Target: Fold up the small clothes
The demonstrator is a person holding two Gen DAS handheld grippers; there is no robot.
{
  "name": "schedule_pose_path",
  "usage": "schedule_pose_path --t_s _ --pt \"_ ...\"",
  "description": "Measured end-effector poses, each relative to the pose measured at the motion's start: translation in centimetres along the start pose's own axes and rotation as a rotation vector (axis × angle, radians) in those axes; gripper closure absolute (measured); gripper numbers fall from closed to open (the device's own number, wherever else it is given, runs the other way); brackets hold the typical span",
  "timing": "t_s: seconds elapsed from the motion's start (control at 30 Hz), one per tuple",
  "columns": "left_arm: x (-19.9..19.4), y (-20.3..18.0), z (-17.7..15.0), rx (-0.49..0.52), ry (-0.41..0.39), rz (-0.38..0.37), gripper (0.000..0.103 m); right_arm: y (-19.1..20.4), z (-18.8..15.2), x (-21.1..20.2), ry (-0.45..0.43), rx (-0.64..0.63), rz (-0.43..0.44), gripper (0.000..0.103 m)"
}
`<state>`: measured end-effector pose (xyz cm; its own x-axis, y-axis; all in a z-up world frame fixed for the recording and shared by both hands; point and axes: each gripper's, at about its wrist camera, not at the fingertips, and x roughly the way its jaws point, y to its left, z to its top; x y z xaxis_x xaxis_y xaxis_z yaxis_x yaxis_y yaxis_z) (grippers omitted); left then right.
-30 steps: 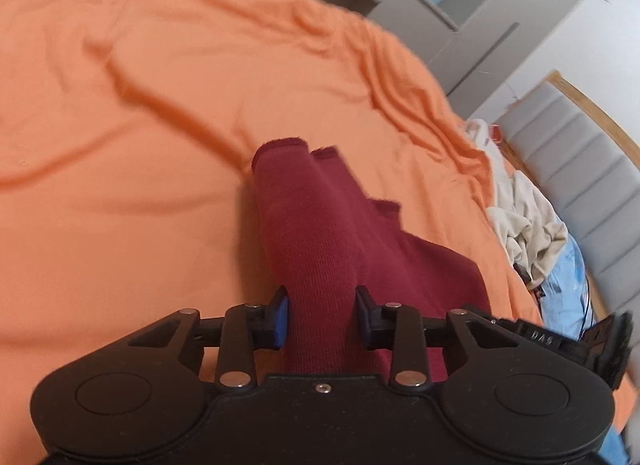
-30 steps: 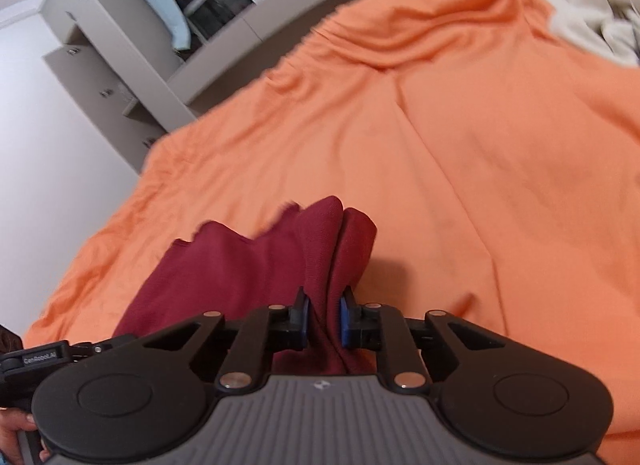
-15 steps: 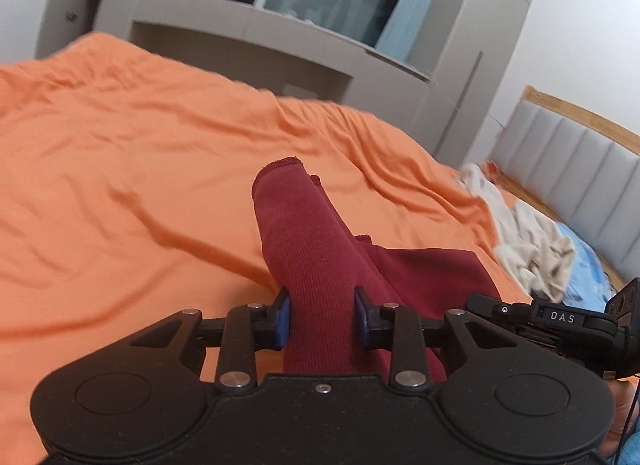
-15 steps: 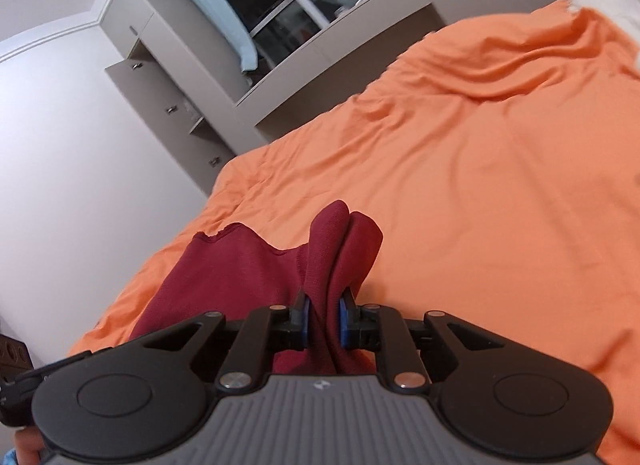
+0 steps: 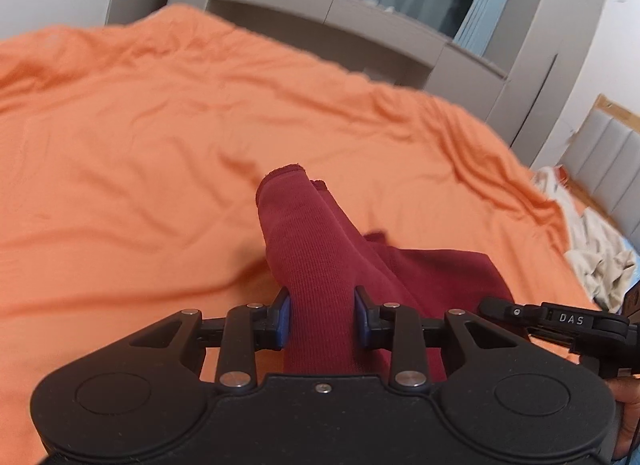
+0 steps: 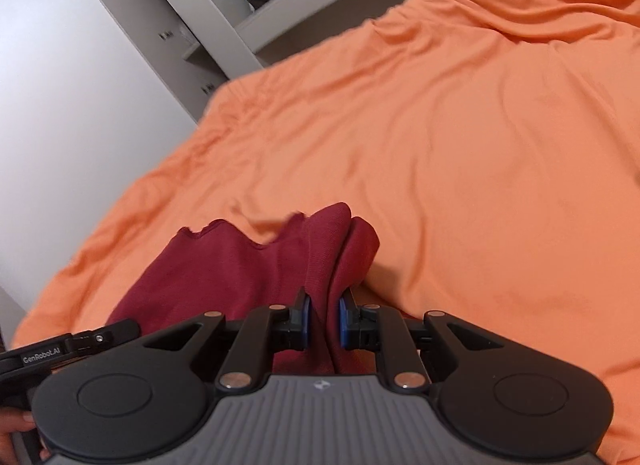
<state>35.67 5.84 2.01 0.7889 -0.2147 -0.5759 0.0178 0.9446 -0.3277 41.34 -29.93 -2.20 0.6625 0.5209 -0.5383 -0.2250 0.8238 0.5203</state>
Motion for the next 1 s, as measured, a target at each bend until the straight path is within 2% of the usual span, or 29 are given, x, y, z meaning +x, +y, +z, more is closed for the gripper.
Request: schedule_pose_path --t_s 0.13,0.23,0.43,0.5,0.57,0.63,0.7,0.83,0.9,1.0 --pt "1.3 0.4 -1.0 0.038 0.034 0.06 0.067 -0.7 -0.7 0.3 0.021 0.022 -0.025 0.084" --pt "1.6 0.7 -1.4 0.048 0.044 0.074 0.066 -0.9 -0.9 0.6 0.026 0.016 -0.046 0.079" --pt "1.7 0.5 -1.4 0.058 0.048 0.1 0.061 -0.4 -1.2 0.0 0.012 -0.013 -0.08 0.062" --pt "1.7 0.4 -1.3 0.065 0.048 0.114 0.055 -0.3 -1.2 -0.3 0.007 -0.019 -0.088 0.047" --pt "1.5 0.1 -1.4 0.073 0.042 0.132 0.036 0.1 -1.3 -0.9 -0.014 -0.031 -0.096 0.036" --pt "1.1 -0.2 -1.3 0.082 0.031 0.151 0.022 0.5 -1.2 -1.6 -0.036 -0.049 -0.099 0.029" --pt "0.6 -0.4 -1.3 0.094 0.016 0.153 0.017 1.2 -1.2 -2.5 -0.068 -0.068 -0.108 0.014" --pt "-0.9 -0.7 -1.4 0.092 -0.032 0.147 0.003 3.0 -1.7 -4.7 -0.143 -0.132 -0.121 0.005" --pt "-1.9 -1.0 -1.4 0.089 -0.062 0.141 0.002 4.0 -2.1 -5.8 -0.186 -0.169 -0.132 0.0" --pt "-3.7 -1.5 -1.8 0.1 -0.108 0.13 0.001 5.4 -3.2 -7.8 -0.254 -0.209 -0.139 0.0"
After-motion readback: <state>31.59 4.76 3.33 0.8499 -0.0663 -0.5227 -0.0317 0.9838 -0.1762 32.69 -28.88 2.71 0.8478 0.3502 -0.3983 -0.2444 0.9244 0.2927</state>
